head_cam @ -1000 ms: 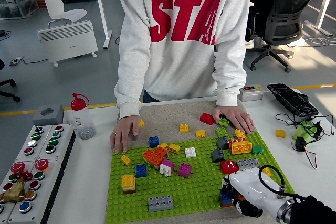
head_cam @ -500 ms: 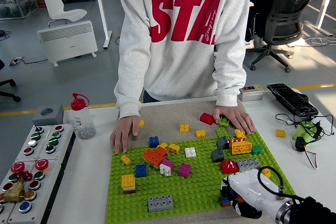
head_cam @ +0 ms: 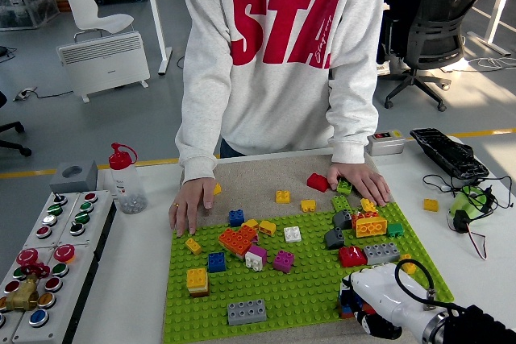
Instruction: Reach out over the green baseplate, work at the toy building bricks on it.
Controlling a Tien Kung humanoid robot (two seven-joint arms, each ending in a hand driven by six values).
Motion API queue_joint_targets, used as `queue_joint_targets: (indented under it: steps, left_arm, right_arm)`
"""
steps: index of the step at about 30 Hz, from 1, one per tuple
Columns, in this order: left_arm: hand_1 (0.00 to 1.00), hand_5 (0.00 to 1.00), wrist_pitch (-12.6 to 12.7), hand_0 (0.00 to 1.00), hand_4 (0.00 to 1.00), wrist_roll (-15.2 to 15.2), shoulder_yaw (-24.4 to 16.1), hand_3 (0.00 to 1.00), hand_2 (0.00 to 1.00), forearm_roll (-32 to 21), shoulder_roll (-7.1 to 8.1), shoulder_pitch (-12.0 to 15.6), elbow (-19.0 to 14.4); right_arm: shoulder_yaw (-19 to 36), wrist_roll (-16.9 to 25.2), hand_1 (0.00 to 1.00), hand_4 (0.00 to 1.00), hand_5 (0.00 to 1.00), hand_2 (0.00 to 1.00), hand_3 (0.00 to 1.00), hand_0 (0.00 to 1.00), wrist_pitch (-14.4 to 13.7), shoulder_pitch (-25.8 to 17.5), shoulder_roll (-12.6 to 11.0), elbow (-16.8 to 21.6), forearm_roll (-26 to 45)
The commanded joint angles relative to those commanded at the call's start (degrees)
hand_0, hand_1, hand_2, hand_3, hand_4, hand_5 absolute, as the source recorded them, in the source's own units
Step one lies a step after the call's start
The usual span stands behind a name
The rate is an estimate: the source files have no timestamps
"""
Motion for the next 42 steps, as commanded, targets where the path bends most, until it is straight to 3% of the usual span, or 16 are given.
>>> queue_joint_targets:
  steps: [9, 30, 42]
  left_arm:
    - [0.699, 0.998, 0.0, 0.690, 0.360, 0.1, -0.1, 0.624, 0.685, 0.3, -0.04, 0.2, 0.0]
    - [0.699, 0.998, -0.1, 0.690, 0.360, 0.0, 0.1, 0.624, 0.685, 0.1, -0.03, 0.3, 0.0]
    - [0.699, 0.998, -0.1, 0.690, 0.360, 0.0, 0.2, 0.624, 0.685, -0.2, 0.01, 0.0, 0.0]
  right_arm:
    - [1.5, 0.1, 0.290, 0.383, 0.110, 0.584, 0.550, 0.070, -0.8, -0.3, 0.0, -0.4, -0.5]
    - [-0.5, 0.3, 0.291, 0.386, 0.115, 0.586, 0.550, 0.070, -0.9, 0.0, 0.7, -2.5, 0.0]
    - [1.1, 0.4, 0.291, 0.389, 0.117, 0.585, 0.550, 0.073, -1.1, -0.2, 0.4, -1.3, -0.4]
